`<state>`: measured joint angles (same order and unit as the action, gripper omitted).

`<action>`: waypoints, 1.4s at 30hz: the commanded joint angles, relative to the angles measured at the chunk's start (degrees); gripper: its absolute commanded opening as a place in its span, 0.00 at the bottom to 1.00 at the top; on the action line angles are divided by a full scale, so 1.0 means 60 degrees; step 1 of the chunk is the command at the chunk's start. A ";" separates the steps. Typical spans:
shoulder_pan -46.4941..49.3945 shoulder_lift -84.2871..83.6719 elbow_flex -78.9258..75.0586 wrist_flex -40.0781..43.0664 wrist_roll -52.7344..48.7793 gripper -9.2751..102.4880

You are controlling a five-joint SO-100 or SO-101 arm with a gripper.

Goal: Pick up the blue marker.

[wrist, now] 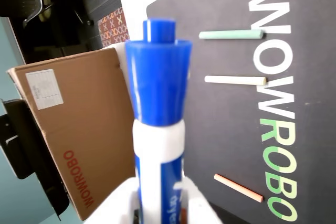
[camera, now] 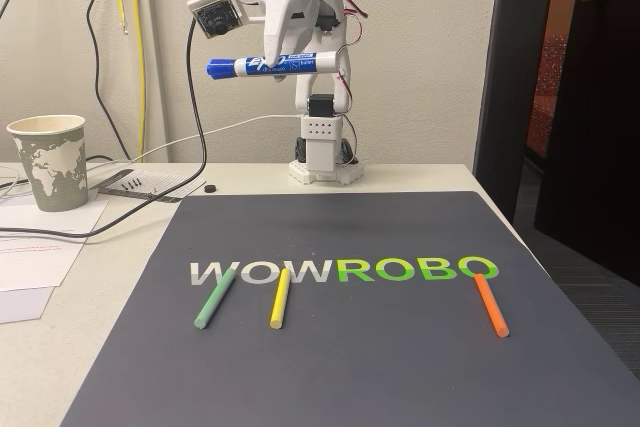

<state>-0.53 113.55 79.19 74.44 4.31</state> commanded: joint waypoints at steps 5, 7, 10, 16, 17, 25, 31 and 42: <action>-0.0073 0.0718 0.0483 -0.0469 -0.0176 0.08; -0.0073 0.0718 0.0483 -0.0483 -0.0176 0.08; -0.0073 0.0718 0.0483 -0.0498 -0.0176 0.08; -0.0088 0.0718 0.0483 -0.0527 -0.0176 0.08; -0.0088 0.0718 0.0483 -0.0527 -0.0176 0.08; -0.0103 0.0747 0.0557 -0.0513 -0.0249 0.08; -0.0132 0.0937 0.0879 -0.0674 -0.0308 0.08; -0.0205 0.1831 0.2285 -0.1494 -0.0410 0.08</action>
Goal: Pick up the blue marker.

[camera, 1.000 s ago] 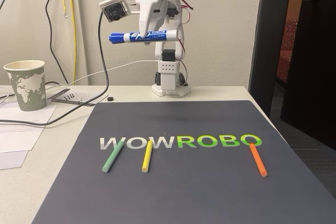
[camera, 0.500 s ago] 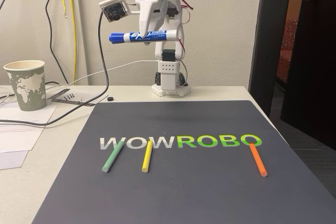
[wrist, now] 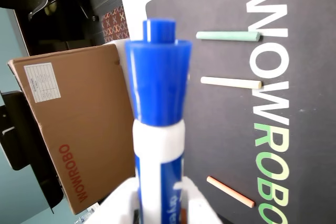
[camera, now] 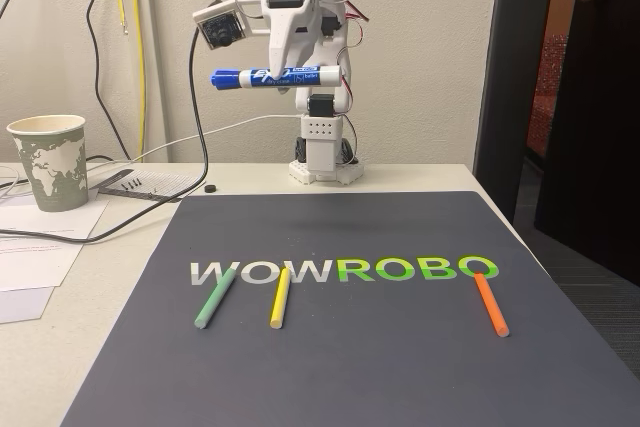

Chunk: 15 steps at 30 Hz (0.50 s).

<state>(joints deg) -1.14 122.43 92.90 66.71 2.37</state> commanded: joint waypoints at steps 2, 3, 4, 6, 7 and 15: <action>-0.0132 0.0352 0.0000 -0.0234 -0.0088 0.08; -0.0146 0.0337 0.0000 -0.0234 -0.0088 0.08; -0.0146 0.0337 0.0000 -0.0249 -0.0088 0.08; -0.0146 0.0337 0.0000 -0.0264 -0.0088 0.08; -0.0146 0.0337 0.0000 -0.0264 -0.0103 0.08; -0.0527 0.0249 0.0000 -0.0513 -0.0088 0.08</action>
